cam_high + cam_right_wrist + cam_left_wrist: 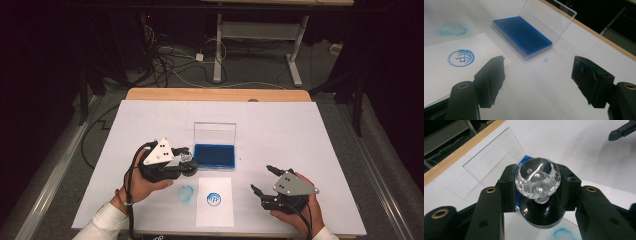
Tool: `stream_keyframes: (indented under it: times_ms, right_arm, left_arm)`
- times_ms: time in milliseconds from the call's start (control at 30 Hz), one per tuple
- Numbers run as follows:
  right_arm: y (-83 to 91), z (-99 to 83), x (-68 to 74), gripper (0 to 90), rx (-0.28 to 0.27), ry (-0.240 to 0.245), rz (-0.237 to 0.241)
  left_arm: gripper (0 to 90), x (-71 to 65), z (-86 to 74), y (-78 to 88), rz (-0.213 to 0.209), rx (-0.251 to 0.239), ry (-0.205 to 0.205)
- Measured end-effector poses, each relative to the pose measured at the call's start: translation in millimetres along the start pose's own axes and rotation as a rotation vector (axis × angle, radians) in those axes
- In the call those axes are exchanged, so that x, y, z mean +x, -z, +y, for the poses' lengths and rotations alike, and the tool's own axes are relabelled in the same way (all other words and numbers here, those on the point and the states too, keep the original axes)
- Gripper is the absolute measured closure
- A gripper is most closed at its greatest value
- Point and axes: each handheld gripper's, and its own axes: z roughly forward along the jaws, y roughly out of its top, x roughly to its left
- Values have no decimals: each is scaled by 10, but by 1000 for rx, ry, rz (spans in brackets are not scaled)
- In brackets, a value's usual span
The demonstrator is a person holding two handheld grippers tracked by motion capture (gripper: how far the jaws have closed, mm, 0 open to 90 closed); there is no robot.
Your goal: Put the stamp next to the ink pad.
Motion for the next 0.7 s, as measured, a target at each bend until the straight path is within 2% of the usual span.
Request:
stream_keyframes:
  times_ms: [500, 700]
  right_arm:
    - [-12, -22, 7, 272, 14, 2, 13]
    - [-11, -24, 15, 271, 20, 6, 12]
  left_arm:
    - [545, 242, -2, -48, 48, 68, 25]
    - [544, 335, -27, -90, 50, 90, 44]
